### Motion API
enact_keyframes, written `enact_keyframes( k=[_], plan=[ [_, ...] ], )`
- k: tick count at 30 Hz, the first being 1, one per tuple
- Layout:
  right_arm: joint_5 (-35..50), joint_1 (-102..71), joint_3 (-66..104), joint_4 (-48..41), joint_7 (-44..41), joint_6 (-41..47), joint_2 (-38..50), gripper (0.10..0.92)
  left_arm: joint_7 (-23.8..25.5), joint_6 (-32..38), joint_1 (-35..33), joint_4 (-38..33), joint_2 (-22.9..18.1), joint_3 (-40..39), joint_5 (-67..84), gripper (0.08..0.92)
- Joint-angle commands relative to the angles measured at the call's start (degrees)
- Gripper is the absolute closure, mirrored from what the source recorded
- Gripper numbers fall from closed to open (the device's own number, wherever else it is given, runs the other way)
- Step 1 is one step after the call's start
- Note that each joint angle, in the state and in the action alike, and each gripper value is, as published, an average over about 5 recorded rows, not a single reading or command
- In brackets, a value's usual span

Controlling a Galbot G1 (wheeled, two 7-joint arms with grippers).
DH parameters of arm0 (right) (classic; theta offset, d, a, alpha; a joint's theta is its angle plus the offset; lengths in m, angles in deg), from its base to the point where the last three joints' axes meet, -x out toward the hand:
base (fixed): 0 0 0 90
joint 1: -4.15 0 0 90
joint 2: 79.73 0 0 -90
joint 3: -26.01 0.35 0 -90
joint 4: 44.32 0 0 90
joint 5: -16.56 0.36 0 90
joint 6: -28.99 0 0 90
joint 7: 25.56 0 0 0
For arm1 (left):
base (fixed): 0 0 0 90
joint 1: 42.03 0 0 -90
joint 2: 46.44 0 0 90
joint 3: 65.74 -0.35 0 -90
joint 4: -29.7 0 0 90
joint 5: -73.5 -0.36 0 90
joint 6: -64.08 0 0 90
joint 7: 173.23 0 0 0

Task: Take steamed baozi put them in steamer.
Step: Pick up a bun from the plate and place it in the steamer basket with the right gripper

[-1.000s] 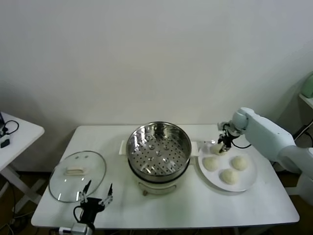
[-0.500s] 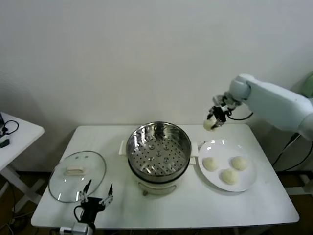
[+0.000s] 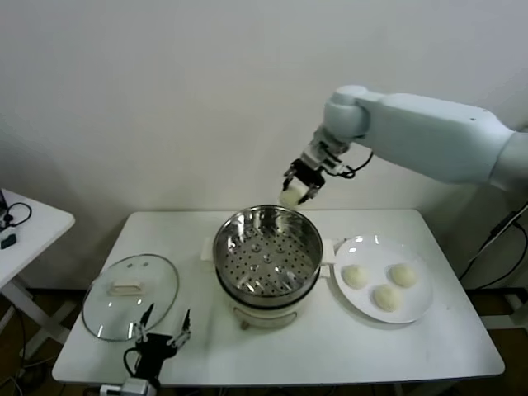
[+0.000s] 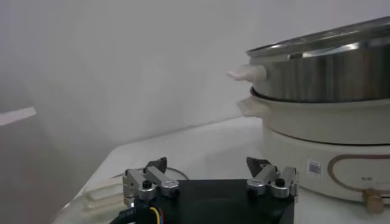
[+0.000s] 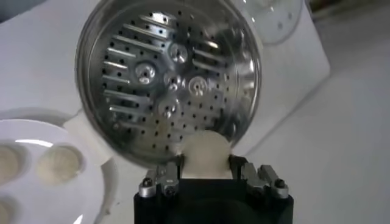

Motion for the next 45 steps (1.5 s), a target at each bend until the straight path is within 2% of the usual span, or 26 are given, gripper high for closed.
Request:
enact_keyframes(
  k=[1, 8, 13, 20, 33, 36, 42, 45],
  plan=[
    [-8.8, -4.6, -1.8, -4.2, 3.4, -11.1, -9.1, 0.486, 0.0, 0.0, -0.4, -1.3, 0.0, 0.2, -0.1, 0.177],
    [-17.5, -9.2, 0.0, -12.4, 3.0, -17.0, -12.3, 0.484, 0.0, 0.2, -1.3, -1.8, 0.2, 0.9, 0.1, 0.177],
    [-18.5, -10.4, 0.3, -15.6, 2.5, -18.8, -13.2, 0.482, -0.1, 0.2, -1.5, -2.1, 0.3, 1.0, 0.2, 0.177],
    [-22.8, -12.7, 2.1, -18.0, 2.0, -21.3, -14.0, 0.474, -0.2, 0.5, -1.4, -1.7, 0.6, 1.3, 0.3, 0.177],
    [-24.9, -14.7, 3.6, -19.9, 0.7, -22.6, -14.5, 0.458, -0.4, 0.5, -0.6, -0.8, 1.3, 1.3, 0.9, 0.177],
    [-23.9, -14.6, 3.6, -20.0, 0.6, -23.1, -14.6, 0.410, -0.4, 0.4, -0.4, -0.8, 1.2, 1.3, 1.0, 0.177],
    [-19.2, -13.5, 3.7, -19.0, 0.6, -23.0, -13.9, 0.248, -0.3, 0.3, 0.0, -0.6, 1.1, 1.2, 0.9, 0.177],
    [-15.7, -11.4, 3.4, -16.9, 0.4, -22.4, -12.3, 0.210, -0.3, 0.2, 0.1, -0.7, 1.0, 1.1, 0.9, 0.177]
  ],
)
